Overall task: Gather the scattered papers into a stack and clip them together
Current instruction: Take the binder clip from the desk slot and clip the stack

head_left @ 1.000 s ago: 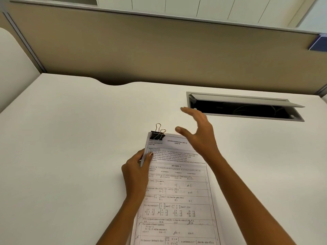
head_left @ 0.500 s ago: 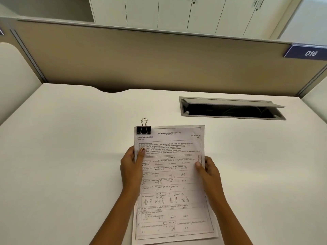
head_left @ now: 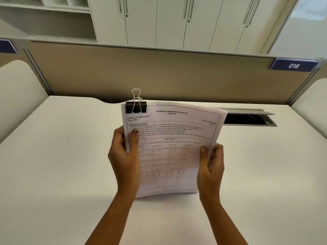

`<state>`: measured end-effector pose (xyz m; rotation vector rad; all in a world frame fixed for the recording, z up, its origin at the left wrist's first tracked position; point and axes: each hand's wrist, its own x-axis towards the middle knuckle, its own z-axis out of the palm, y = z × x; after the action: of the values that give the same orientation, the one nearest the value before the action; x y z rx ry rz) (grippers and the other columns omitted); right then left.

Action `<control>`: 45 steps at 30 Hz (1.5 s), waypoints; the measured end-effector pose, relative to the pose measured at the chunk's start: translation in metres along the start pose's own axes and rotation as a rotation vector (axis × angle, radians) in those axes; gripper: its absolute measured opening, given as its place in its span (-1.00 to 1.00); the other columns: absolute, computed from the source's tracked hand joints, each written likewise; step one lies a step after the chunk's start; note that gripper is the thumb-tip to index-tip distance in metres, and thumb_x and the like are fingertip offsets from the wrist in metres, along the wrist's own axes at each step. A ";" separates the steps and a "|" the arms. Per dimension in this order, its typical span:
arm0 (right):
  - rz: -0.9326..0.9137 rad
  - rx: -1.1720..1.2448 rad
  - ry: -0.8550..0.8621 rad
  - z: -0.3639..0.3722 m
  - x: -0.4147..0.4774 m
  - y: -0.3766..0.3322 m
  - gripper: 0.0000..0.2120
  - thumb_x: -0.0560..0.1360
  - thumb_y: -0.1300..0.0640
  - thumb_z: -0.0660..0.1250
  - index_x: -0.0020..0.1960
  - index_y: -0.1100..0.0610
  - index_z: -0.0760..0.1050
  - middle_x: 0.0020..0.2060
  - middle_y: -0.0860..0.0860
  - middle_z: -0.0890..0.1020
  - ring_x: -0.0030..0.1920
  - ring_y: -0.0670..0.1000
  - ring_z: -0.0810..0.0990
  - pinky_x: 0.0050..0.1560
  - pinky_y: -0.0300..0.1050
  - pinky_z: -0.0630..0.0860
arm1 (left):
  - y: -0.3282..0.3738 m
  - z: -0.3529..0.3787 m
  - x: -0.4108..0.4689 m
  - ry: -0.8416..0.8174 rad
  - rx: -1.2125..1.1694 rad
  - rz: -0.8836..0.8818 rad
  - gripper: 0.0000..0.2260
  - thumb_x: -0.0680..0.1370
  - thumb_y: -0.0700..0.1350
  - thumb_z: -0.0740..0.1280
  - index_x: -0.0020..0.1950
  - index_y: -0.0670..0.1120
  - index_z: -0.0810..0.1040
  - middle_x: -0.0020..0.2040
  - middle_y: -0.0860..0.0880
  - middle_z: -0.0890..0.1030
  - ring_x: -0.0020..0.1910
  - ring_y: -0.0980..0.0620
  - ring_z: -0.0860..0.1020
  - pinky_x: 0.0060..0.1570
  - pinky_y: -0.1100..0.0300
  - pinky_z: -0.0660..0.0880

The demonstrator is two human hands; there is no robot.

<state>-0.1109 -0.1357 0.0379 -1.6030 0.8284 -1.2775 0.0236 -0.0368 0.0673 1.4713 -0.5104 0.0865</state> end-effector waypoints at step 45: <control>0.258 -0.536 -0.120 0.120 0.128 0.129 -0.69 0.53 0.34 0.22 0.27 0.27 0.44 0.07 0.22 0.55 0.12 0.18 0.54 0.14 -0.02 0.52 | -0.178 0.084 0.121 -0.067 0.499 -0.326 -0.82 0.56 -0.27 0.25 0.01 -0.34 0.60 -0.04 -0.27 0.65 -0.18 -0.13 0.51 -0.15 0.14 0.44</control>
<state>0.0408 -0.2704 -0.0418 -1.8842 1.3290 -0.8038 0.1724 -0.1688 -0.0500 2.0342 -0.3061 -0.1019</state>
